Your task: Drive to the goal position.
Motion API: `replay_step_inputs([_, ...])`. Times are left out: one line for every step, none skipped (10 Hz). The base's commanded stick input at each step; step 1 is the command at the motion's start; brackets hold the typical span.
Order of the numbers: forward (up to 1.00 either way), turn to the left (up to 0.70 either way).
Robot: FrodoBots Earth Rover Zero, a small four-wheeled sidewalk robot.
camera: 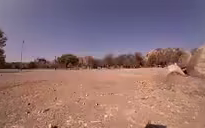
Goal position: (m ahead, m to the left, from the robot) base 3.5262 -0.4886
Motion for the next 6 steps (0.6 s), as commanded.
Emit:
replay_step_inputs([0.50, 0.00])
replay_step_inputs([0.50, 0.00])
replay_step_inputs([0.50, 0.00])
replay_step_inputs([0.50, 0.00])
replay_step_inputs([0.50, 0.00])
replay_step_inputs([0.50, 0.46])
